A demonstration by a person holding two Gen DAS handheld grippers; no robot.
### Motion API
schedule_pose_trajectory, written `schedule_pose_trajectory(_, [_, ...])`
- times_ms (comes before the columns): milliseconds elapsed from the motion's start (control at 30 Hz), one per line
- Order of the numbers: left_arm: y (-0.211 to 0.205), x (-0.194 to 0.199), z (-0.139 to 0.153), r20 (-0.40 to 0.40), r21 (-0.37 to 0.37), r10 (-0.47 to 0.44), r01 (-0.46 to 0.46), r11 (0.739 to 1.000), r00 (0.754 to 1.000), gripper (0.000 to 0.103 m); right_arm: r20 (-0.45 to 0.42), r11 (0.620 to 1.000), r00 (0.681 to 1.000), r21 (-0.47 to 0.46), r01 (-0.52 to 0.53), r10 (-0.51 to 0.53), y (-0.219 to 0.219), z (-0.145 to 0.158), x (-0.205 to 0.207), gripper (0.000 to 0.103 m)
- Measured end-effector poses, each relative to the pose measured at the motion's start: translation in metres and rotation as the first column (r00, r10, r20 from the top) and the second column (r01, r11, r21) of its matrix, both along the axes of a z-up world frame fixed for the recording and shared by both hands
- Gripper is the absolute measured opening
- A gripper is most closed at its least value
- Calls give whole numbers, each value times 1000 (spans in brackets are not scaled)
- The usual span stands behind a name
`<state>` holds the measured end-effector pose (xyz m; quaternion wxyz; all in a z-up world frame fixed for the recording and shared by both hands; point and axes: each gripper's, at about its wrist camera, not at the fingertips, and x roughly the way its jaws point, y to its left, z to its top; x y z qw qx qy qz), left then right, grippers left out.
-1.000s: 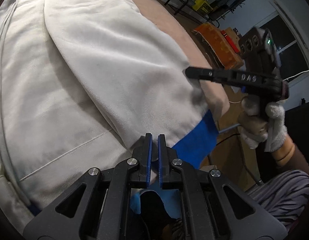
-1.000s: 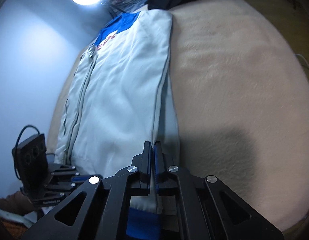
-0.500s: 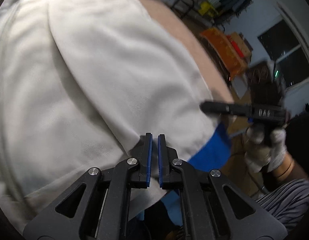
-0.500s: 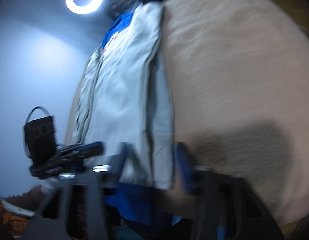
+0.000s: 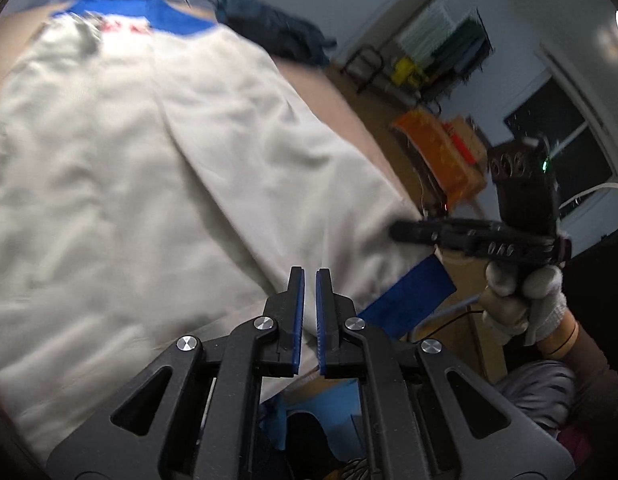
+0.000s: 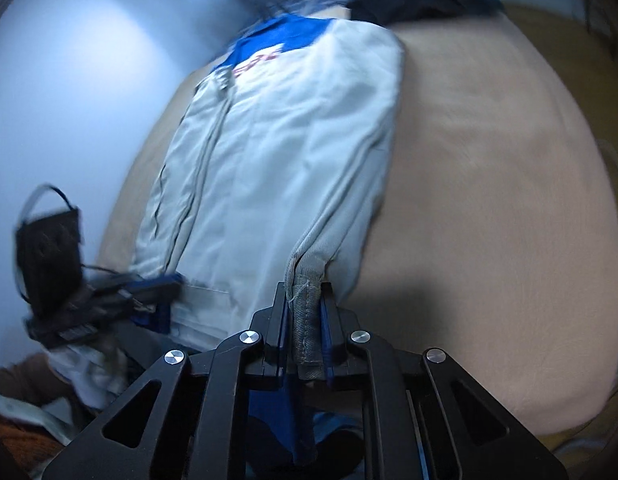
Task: Fold large clothes
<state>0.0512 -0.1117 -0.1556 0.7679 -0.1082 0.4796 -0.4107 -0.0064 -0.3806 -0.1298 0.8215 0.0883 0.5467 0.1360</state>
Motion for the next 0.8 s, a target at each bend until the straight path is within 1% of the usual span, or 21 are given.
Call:
schedule_pose_trajectory(67, [25, 1, 10, 21, -11, 51, -51, 999, 998, 1, 11, 999, 999, -28, -34, 34, 17, 6, 2, 12])
schedule_pose_trajectory(200, [61, 7, 13, 18, -28, 142, -141, 990, 990, 1, 26, 996, 996, -28, -86, 87, 47, 11, 8, 11])
schedule_pose_trajectory(300, [87, 12, 7, -17, -49, 221, -221, 974, 975, 1, 26, 991, 991, -20, -131, 131, 70, 9, 12, 11])
schedule_pose_trajectory(367, [109, 15, 5, -46, -63, 254, -257, 964, 966, 1, 13, 983, 983, -36, -180, 181, 92, 4, 16, 11])
schedule_pose_trajectory(533, [133, 16, -6, -86, -69, 283, -289, 955, 955, 1, -37, 957, 960, -77, -281, 279, 142, -21, 25, 11])
schedule_pose_trajectory(633, [134, 16, -12, -101, -69, 286, -294, 953, 953, 1, -80, 941, 946, -108, -321, 314, 165, -43, 33, 11])
schedule_pose_trajectory(700, [136, 15, -15, -111, -69, 286, -295, 953, 952, 1, -117, 936, 940, -112, -332, 320, 172, -61, 36, 11])
schedule_pose_trajectory(800, [133, 16, -21, -123, -66, 278, -288, 955, 953, 1, -142, 939, 939, -98, -328, 313, 173, -76, 39, 11])
